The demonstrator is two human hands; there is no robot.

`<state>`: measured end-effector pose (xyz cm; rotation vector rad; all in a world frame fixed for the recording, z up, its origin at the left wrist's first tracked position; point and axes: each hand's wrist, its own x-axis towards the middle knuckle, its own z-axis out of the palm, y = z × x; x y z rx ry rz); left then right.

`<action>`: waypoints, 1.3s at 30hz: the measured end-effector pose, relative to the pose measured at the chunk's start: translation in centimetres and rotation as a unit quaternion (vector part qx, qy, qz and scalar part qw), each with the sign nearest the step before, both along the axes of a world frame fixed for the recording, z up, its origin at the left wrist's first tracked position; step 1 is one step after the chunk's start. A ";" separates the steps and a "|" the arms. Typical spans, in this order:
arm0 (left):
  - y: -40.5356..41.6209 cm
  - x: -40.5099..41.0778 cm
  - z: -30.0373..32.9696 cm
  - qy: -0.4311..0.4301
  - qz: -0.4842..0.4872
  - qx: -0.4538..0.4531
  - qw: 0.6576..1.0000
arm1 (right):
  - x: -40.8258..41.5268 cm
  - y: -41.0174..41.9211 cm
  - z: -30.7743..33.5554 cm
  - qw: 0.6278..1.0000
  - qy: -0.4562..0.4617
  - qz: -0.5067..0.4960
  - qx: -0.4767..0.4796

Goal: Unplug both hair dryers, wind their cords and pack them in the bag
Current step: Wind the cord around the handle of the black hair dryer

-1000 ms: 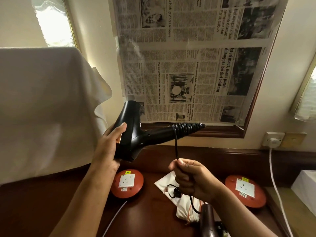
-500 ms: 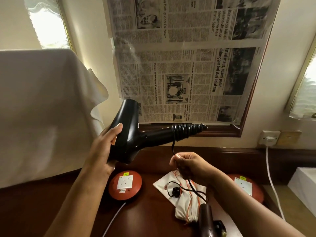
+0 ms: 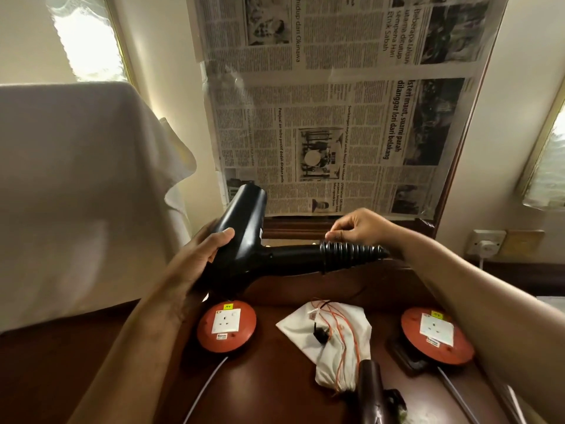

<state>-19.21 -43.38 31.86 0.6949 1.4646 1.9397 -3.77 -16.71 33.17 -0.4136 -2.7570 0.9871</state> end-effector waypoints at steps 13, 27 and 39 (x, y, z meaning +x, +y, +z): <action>2.0 0.9 -1.7 0.084 0.035 -0.116 0.989 | 1.5 -3.5 2.6 0.988 0.050 -0.016 0.144; 3.0 1.4 -3.0 0.060 0.182 -0.017 0.981 | 3.9 -8.7 -2.8 0.982 0.153 -0.109 0.018; 3.1 1.8 -3.0 -0.022 0.183 0.017 0.983 | 3.8 -10.6 -8.2 0.762 0.140 0.026 -0.632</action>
